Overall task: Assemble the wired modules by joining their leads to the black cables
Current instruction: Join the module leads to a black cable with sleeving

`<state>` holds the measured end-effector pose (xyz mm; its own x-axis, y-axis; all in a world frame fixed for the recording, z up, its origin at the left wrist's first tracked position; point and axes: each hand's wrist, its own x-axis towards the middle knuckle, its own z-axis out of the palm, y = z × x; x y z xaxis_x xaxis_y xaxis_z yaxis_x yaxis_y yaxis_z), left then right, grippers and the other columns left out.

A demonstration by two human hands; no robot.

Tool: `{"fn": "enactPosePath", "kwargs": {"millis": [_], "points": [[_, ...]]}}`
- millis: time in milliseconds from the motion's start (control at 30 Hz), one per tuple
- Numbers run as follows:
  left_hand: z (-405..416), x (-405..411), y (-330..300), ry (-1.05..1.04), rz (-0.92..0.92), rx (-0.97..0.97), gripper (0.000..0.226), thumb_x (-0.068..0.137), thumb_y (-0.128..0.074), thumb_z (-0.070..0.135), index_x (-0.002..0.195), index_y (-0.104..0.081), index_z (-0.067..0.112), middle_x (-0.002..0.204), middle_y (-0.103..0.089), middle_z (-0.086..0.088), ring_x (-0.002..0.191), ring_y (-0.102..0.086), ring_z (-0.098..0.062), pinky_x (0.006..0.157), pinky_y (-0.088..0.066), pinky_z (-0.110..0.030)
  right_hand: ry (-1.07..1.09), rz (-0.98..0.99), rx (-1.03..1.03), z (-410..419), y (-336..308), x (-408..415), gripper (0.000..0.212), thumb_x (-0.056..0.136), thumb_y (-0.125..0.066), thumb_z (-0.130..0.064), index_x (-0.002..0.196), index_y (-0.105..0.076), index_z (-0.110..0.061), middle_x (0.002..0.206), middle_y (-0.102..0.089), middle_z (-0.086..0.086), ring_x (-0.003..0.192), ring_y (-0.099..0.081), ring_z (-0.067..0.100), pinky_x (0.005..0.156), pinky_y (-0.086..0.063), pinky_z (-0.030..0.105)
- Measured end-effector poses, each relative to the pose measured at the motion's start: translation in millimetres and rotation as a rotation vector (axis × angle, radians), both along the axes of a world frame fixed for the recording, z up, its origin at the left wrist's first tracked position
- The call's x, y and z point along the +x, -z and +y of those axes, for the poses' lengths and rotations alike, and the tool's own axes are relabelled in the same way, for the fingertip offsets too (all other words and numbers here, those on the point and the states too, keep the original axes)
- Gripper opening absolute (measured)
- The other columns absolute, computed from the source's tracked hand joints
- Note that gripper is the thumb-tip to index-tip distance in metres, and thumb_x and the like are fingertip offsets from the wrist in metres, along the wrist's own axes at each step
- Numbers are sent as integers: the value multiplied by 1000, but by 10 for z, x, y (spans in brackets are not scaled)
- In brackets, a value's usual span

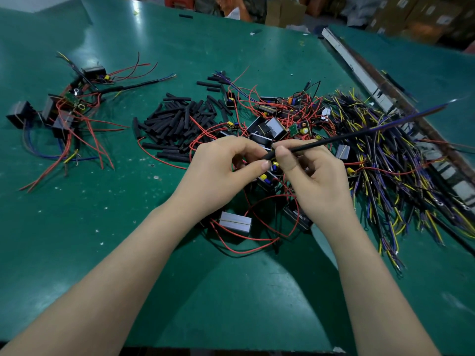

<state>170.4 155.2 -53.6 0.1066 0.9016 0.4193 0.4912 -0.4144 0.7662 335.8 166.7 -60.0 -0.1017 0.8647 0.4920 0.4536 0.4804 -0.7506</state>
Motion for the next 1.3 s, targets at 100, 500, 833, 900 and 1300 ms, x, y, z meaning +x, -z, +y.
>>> {"fn": "enactPosePath", "kwargs": {"millis": [100, 500, 833, 900, 1300], "points": [[-3, -4, 4, 10, -25, -6, 11, 82, -73, 20, 91, -67, 22, 81, -64, 17, 78, -58, 0, 72, -41, -6, 22, 183, -93, -9, -27, -20, 11, 97, -52, -37, 93, -62, -36, 79, -61, -13, 64, -55, 3, 65, -44, 18], [-9, 17, 25, -5, 21, 77, 12, 80, -76, 18, 90, -70, 16, 77, -61, 17, 73, -56, 4, 67, -34, -2, -27, 265, -222, -28, -51, -22, 26, 89, -55, -44, 91, -65, -19, 55, -54, -10, 54, -52, -1, 54, -39, 10], [56, -65, 38, -90, -15, 72, 15, 87, -61, 38, 91, -67, 26, 80, -62, 14, 71, -53, 4, 66, -36, -7, 61, 570, -227, 22, -95, 34, 2, 96, -59, -21, 94, -58, -21, 61, -59, -16, 48, -48, 2, 47, -37, 11], [100, -129, 53, -125, -9, 16, 20, 90, -57, 42, 85, -66, 24, 73, -60, 16, 67, -51, 7, 62, -34, -5, 81, 630, -259, 38, -100, 63, 3, 96, -58, -18, 97, -55, -19, 59, -60, -15, 46, -47, 2, 45, -35, 11], [90, -176, 66, 33, 147, 73, 13, 79, -76, 26, 89, -69, 21, 97, -57, 4, 90, -52, -1, 77, -31, -2, 102, 579, -247, 24, -104, 63, 10, 94, -61, -20, 100, -53, -23, 71, -64, -7, 48, -49, 6, 52, -39, 13]]}}
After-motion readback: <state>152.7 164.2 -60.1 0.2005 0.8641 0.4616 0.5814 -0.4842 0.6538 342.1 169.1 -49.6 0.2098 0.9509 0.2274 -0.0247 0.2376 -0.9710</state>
